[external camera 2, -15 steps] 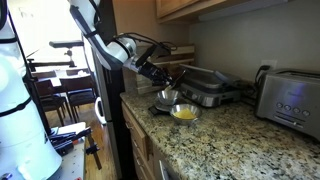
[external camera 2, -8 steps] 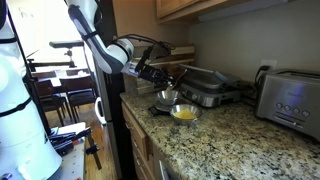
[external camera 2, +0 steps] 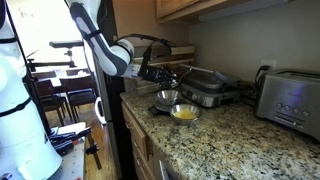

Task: Use the spoon to scoop out some of the contents from the silver bowl on the right into the bowl on the left

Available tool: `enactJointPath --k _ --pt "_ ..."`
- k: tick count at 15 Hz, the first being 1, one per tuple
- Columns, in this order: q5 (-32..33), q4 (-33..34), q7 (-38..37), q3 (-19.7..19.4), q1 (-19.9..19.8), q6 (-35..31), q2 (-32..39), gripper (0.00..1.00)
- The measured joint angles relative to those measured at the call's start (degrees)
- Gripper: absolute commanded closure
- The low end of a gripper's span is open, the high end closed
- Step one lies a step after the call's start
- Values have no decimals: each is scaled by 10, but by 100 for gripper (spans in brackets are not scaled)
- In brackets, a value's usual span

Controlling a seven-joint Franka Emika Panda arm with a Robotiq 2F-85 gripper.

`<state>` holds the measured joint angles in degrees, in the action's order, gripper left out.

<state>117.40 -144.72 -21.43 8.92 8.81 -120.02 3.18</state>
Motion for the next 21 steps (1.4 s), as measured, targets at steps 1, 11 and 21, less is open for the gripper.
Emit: enactJointPath --k 1,11,21 --pt "12 -1 -18 -3 -3 0 0 97" --pt "59 4 -120 -26 -31 -18 -1 97" --pt "-246 22 24 13 -2 -83 -45 97"
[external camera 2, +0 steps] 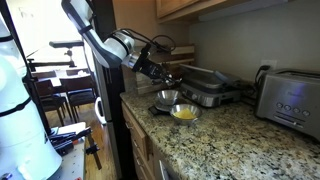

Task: Use the spoon to scoop out some of the contents from the silver bowl on the right into the bowl on the left

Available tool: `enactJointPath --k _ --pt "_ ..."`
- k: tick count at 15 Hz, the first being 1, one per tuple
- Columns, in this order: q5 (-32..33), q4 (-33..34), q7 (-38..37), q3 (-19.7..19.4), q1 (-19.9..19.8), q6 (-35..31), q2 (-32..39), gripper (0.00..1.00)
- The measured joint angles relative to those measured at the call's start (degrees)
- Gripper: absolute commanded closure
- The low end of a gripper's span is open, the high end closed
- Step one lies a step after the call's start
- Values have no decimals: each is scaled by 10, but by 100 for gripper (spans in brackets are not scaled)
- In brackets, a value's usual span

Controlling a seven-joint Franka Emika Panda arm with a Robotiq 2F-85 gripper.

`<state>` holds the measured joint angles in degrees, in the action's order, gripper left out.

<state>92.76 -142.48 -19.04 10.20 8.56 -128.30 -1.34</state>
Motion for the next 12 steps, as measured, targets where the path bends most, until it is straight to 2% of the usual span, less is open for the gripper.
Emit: enactJointPath --k 5,8,12 --pt "-124 10 61 21 22 8 -9 97" --pt "-166 11 74 34 32 37 -9 97" --pt "-263 14 107 46 43 93 -9 97"
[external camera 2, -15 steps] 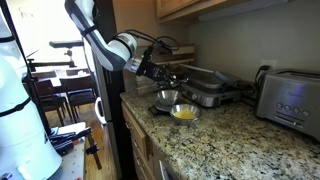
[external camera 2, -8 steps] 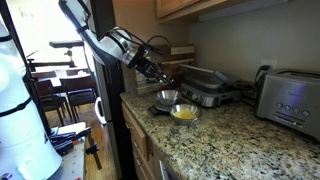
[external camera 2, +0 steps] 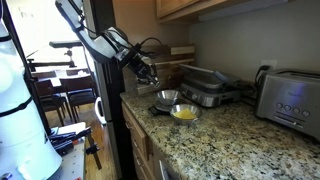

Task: Use the spoon to scoop out some of the contents from the silver bowl on the right into the bowl on the left

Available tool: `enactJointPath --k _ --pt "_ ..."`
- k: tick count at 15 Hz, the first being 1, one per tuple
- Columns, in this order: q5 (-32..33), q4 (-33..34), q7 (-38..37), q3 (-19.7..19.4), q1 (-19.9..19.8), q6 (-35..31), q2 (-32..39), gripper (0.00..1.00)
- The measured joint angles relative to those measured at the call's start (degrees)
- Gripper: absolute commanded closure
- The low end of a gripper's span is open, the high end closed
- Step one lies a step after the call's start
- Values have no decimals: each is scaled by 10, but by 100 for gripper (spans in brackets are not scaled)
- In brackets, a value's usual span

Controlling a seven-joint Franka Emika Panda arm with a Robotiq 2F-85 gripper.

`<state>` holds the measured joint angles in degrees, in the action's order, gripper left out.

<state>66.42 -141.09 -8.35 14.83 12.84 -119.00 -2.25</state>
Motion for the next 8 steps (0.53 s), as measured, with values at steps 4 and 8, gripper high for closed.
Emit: enactJointPath --k 4,8 --pt "-116 6 12 7 7 27 0 97" --pt "-215 17 3 11 7 32 0 97"
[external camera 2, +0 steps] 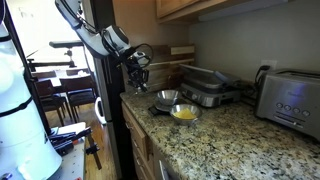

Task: Use the spoon to scoop out some of the contents from the silver bowl on the right into the bowl on the left

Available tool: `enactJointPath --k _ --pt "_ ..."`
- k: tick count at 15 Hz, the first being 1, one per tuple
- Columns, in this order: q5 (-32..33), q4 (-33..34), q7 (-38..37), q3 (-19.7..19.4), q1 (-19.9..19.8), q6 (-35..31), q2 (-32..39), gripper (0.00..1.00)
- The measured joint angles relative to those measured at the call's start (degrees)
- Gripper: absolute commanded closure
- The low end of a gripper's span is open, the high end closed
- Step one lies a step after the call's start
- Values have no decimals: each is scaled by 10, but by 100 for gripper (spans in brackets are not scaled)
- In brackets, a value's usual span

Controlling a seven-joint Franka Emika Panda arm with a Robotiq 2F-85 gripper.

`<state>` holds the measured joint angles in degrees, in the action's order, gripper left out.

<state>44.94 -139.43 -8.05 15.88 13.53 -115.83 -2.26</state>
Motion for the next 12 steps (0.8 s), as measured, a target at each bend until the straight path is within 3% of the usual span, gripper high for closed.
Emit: enactJointPath --k 3,7,12 --pt "-49 7 -12 -8 -4 -3 -1 97" --pt "-57 34 51 -94 -70 -54 -1 97" --pt "-110 114 190 -193 -155 -90 6 97"
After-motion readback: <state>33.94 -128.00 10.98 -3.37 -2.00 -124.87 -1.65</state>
